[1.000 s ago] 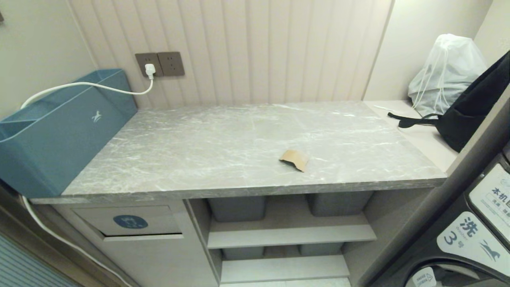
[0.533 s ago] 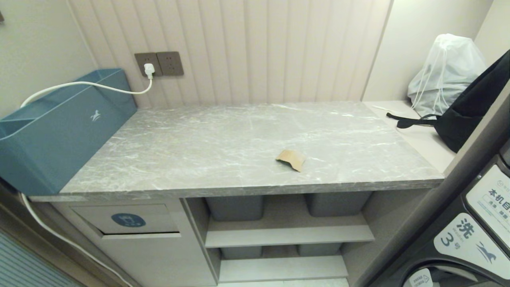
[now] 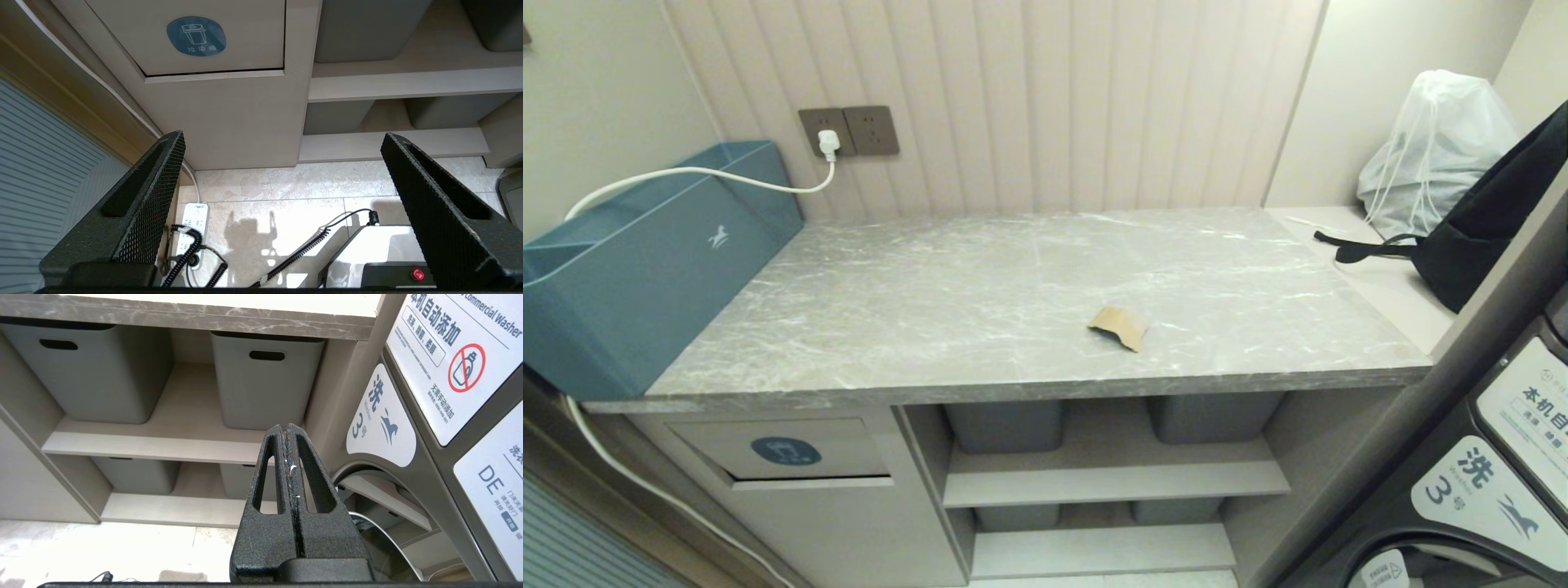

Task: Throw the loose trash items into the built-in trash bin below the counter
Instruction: Pick up the garbage

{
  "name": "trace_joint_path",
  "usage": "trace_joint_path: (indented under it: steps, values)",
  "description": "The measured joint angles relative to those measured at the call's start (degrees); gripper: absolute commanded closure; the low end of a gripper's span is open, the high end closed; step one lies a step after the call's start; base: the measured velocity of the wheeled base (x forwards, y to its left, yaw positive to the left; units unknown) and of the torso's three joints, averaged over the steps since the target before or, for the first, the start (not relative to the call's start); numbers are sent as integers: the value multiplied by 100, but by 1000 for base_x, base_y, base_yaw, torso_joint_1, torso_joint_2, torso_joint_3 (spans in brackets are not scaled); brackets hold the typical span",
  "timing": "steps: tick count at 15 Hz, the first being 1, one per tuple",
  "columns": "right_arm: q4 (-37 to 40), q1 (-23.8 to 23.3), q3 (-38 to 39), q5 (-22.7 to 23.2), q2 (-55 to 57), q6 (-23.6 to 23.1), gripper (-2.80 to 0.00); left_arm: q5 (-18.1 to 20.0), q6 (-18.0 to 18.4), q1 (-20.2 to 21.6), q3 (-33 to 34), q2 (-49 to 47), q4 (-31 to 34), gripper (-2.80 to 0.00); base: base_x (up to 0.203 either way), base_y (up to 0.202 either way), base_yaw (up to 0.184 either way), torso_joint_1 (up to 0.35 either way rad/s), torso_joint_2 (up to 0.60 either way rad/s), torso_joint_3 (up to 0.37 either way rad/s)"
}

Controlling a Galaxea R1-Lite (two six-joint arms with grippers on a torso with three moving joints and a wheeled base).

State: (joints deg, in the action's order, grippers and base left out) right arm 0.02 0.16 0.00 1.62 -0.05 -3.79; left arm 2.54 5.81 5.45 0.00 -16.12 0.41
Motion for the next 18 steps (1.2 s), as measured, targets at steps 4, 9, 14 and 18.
trace_joint_path:
  steps: [4,9,14,18]
  values:
    - [9,0,0,-24,0,129,0,177,-245,-85,-584,-254,-109,-280,0,0,0,0,0,0]
    - [-2,0,0,-28,0,215,0,1506,-1523,-556,-2582,-2456,-649,-280,0,0,0,0,0,0]
    - [-2,0,0,-33,0,226,0,859,-4753,-2881,-5157,-5042,-779,-280,0,0,0,0,0,0]
    - [-2,0,-2,-33,0,226,0,-514,-6814,-4276,-7042,-7116,-770,-280,0,0,0,0,0,0]
